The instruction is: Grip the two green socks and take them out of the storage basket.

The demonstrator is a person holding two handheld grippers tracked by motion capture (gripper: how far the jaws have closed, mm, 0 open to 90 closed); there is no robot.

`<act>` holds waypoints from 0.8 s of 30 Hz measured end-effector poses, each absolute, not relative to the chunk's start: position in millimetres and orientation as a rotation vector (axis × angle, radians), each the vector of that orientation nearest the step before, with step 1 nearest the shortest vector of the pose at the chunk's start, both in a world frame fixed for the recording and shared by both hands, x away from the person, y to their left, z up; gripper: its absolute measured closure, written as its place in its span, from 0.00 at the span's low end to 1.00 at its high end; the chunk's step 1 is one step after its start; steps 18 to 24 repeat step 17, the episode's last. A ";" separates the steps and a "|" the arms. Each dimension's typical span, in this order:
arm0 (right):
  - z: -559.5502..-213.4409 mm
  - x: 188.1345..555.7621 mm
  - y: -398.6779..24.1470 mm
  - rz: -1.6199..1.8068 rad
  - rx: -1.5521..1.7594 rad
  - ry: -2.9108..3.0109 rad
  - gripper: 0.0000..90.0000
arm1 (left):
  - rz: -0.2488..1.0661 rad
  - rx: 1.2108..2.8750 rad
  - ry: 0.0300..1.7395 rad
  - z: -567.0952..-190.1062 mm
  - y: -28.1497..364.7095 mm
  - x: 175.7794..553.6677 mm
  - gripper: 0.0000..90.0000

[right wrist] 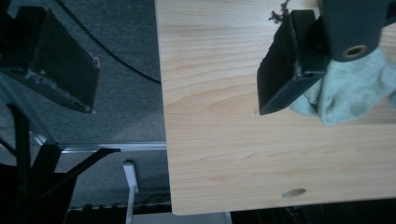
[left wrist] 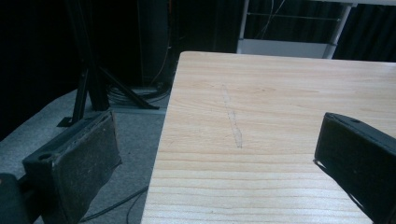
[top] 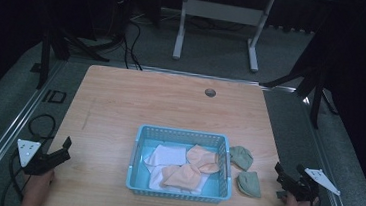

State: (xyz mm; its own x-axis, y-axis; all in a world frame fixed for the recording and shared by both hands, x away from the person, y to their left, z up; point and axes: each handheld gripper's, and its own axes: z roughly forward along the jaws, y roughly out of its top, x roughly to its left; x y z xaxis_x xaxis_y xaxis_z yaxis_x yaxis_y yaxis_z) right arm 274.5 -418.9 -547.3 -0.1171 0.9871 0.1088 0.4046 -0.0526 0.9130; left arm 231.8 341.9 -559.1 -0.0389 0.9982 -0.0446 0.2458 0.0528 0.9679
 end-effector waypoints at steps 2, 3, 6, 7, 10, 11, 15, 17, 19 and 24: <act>-547.2 273.3 -419.6 1.160 1.498 1.561 0.15 | 1.069 1.339 1.439 -559.0 342.1 232.0 0.01; -547.5 272.6 -420.2 1.169 1.496 1.549 0.15 | 1.069 1.339 1.439 -559.0 342.2 231.9 0.01; -548.0 271.2 -421.6 1.151 1.484 1.528 0.15 | 1.069 1.338 1.438 -559.0 342.4 231.7 0.01; -548.4 271.0 -421.9 1.140 1.484 1.517 0.15 | 1.068 1.338 1.438 -559.0 342.5 231.7 0.00; -550.3 272.0 -423.9 1.127 1.510 1.505 0.15 | 1.069 1.338 1.438 -559.0 342.4 231.7 0.01; -550.8 272.5 -424.3 1.115 1.514 1.500 0.15 | 1.070 1.337 1.439 -559.0 342.5 231.6 0.01; -550.8 272.0 -424.3 1.124 1.510 1.495 0.15 | 1.069 1.338 1.441 -558.9 342.4 231.7 0.01; -551.1 272.0 -424.8 1.124 1.516 1.494 0.15 | 1.070 1.338 1.440 -559.0 342.4 231.7 0.01; -551.1 272.0 -424.8 1.124 1.516 1.494 0.15 | 1.070 1.338 1.440 -559.0 342.4 231.7 0.01; -551.1 272.0 -424.8 1.124 1.516 1.494 0.15 | 1.070 1.338 1.440 -559.0 342.4 231.7 0.01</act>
